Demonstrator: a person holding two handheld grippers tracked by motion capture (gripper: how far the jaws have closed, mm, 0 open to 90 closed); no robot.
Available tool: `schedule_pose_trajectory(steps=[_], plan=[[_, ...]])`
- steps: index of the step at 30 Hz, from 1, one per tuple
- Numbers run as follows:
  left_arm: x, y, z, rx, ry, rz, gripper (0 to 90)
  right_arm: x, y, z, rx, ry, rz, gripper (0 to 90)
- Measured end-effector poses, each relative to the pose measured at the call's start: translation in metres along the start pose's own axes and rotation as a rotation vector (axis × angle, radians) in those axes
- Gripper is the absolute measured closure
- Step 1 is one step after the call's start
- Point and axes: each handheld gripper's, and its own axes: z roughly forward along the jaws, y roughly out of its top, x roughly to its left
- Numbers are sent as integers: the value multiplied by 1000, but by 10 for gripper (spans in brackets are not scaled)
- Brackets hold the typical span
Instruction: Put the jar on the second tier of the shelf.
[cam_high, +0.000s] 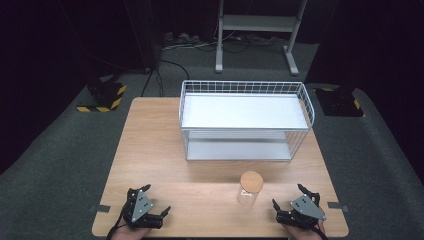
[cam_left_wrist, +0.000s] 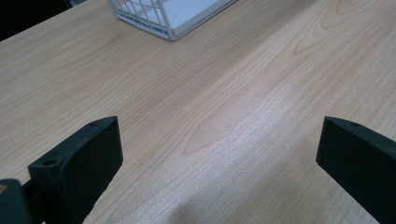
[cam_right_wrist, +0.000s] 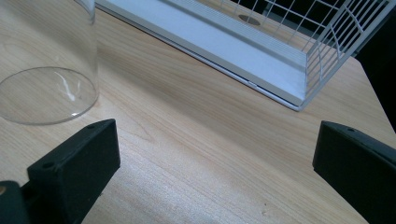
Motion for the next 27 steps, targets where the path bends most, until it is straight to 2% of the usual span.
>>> schedule_pose_trajectory(steps=[6,13,27], plan=[[0,0,0,-1,1,-6,7,-2,0,0,0,7,15,0],[2,0,0,0,-4,-15,7,-4,2,-4,-27,18,26,1],[-1,0,0,4,-12,14,7,-1,10,-18,-68,17,44,3]])
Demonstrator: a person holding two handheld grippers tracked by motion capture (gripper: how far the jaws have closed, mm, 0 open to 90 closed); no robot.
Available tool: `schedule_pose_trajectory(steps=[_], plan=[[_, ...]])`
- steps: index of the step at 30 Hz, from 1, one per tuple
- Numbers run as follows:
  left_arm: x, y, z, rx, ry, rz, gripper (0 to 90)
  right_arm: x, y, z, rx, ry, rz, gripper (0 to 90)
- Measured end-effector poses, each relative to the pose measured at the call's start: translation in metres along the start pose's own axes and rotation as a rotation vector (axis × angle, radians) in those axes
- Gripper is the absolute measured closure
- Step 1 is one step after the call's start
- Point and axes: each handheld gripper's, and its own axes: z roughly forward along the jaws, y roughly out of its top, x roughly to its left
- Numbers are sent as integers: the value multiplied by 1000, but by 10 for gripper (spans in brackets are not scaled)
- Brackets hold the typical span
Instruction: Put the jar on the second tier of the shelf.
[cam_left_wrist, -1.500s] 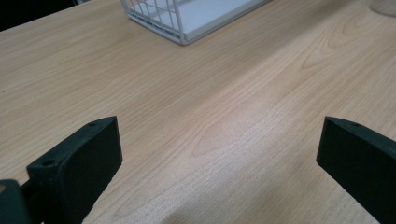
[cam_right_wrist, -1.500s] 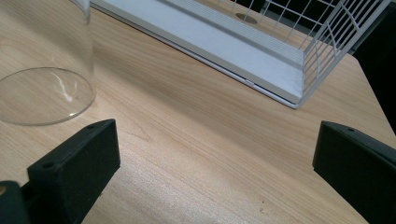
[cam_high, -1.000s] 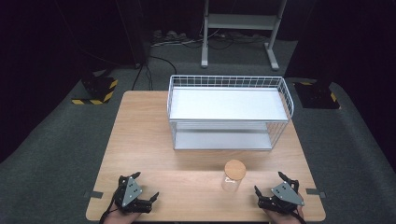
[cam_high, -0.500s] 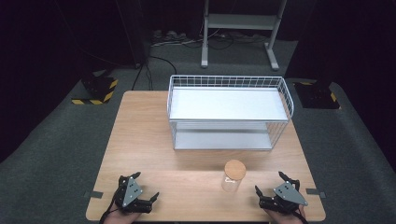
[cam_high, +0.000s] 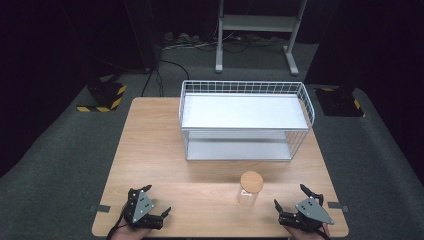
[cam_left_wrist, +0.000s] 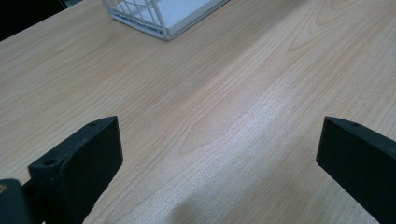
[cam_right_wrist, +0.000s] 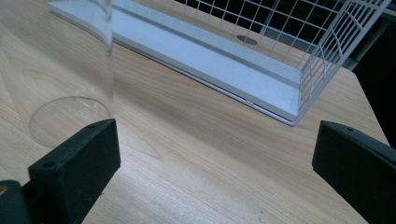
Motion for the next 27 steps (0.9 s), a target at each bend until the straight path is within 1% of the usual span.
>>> schedule_pose_trajectory(steps=[4,6,11,14,18,22,24,27], plan=[[0,0,0,2,-1,7,8,4,3,-2,-12,15,4,7],[0,0,0,3,-4,12,7,6,5,-3,-19,29,15,6],[0,0,-1,-2,-7,8,8,10,9,-4,-32,51,27,5],[-1,0,-1,-2,-8,10,8,14,11,-4,-49,73,43,0],[-1,0,0,1,-10,18,8,18,14,-2,-63,84,62,0],[-1,0,0,-2,-14,13,8,24,17,2,-68,95,57,0],[0,0,-1,-3,-16,12,7,26,19,3,-73,98,62,0],[0,0,-1,-4,-19,16,8,30,21,6,-79,108,62,0]])
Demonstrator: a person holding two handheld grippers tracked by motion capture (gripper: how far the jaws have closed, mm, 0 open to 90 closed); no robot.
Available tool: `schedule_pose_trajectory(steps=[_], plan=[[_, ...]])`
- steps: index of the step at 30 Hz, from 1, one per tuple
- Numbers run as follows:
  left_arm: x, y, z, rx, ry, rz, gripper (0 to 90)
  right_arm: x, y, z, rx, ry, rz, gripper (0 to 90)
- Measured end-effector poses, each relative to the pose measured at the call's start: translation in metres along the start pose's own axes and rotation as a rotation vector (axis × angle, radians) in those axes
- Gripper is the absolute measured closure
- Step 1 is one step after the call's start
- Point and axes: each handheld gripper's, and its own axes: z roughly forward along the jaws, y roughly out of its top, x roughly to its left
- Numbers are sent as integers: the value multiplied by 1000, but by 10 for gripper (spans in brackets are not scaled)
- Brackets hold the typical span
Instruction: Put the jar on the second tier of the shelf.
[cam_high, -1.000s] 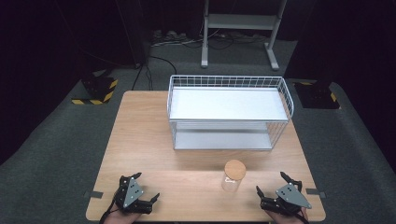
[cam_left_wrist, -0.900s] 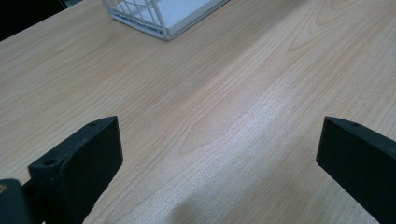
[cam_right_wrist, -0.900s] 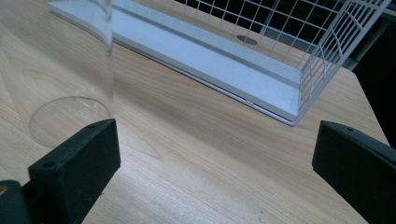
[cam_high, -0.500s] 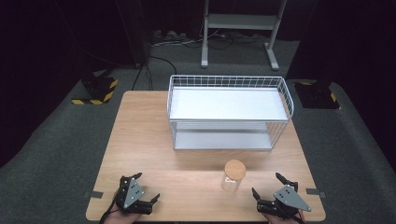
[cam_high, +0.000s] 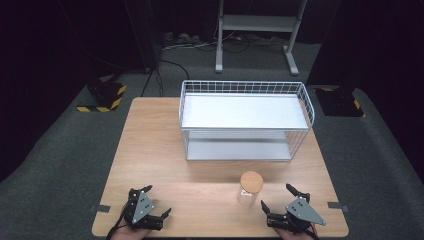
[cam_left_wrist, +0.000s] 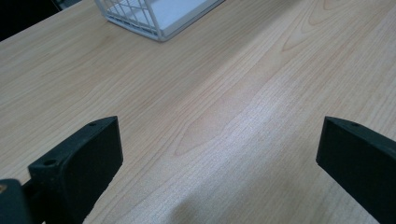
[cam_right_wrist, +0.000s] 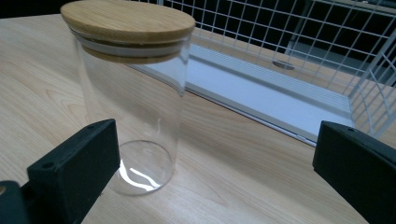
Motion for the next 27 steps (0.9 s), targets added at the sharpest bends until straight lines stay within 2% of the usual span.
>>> schedule_pose_trajectory(steps=[13,21,27], plan=[[0,0,0,-4,-8,1,8,14,3,13,-5,55,11,0],[0,0,0,-5,-10,3,7,15,3,20,-32,84,53,0],[0,0,0,-6,-12,3,8,21,6,26,-36,102,56,0]])
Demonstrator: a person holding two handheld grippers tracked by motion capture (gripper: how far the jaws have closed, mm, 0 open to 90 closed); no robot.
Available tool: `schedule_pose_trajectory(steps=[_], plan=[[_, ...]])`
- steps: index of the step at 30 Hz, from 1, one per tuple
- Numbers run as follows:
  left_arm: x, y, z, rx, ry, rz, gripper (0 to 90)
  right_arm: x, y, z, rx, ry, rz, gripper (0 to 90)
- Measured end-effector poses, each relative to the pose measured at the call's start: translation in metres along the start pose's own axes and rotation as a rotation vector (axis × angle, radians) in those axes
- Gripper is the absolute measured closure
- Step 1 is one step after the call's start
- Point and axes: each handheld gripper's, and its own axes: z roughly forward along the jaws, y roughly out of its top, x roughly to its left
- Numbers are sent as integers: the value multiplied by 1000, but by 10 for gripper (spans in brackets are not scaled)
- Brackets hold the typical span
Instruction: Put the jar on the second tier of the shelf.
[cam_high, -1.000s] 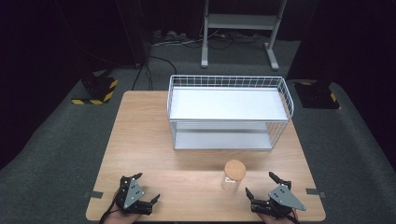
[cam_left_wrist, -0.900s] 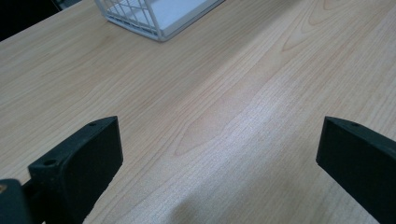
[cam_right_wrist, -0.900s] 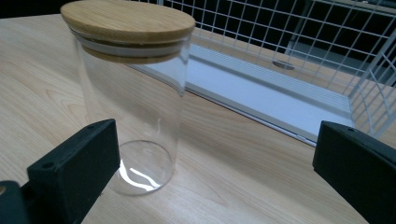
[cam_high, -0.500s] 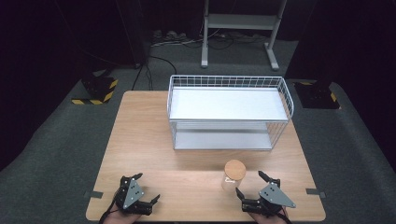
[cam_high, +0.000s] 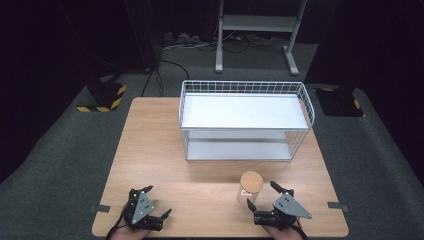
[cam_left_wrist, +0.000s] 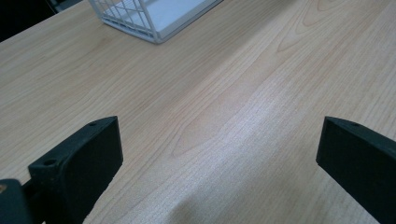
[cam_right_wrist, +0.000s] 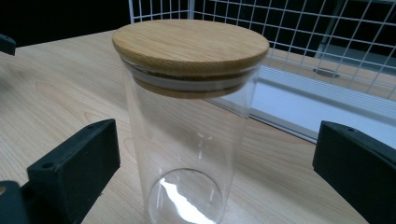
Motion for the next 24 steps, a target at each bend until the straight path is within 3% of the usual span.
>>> schedule_pose_trajectory(steps=[11,24], plan=[[0,0,0,-7,-2,-6,8,6,3,12,-14,14,13,19],[1,-1,-1,-11,-5,-7,8,7,3,26,-31,54,63,179]])
